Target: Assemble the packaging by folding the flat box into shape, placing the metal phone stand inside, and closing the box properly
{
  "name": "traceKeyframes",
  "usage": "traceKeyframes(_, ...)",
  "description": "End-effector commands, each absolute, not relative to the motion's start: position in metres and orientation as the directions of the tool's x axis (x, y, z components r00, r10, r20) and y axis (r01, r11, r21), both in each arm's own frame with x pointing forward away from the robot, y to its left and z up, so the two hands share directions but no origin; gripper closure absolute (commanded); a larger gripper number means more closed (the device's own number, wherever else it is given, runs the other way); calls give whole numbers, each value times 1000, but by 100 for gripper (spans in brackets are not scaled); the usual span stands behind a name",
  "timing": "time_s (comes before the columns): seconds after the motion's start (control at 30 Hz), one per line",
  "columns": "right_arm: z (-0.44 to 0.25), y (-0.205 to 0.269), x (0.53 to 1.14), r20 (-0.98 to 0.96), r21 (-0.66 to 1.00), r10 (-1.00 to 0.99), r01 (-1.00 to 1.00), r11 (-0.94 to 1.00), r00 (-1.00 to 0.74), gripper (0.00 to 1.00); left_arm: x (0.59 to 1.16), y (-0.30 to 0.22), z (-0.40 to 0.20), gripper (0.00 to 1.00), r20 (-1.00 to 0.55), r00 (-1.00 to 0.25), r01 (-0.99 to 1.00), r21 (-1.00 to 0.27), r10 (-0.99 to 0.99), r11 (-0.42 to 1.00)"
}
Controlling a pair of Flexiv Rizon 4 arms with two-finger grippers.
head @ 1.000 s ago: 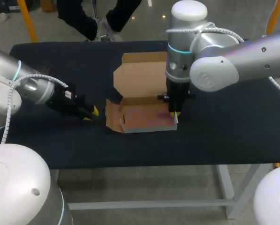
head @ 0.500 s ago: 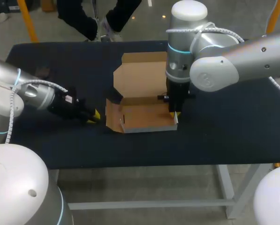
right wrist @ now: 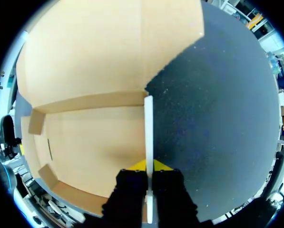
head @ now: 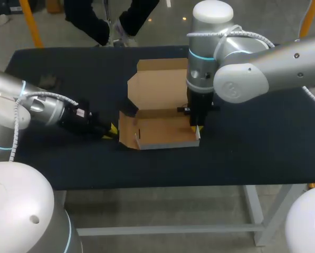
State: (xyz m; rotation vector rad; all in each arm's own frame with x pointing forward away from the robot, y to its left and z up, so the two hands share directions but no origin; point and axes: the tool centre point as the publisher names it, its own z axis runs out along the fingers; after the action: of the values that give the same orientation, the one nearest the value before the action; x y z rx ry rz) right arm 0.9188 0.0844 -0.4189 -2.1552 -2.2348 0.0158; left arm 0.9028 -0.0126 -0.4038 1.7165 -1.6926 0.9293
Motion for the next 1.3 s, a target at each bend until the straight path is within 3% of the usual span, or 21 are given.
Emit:
traceKeyframes(0.03,-418,85,919,17,-36,999,999,36,-36,100,906,-12,-406,74,793,-33,-996,-79,-609,-49)
traceKeyframes(1.3,-418,85,919,17,-36,999,999,36,-36,100,906,-54,-391,73,848,-84,-995,-96,-523,4)
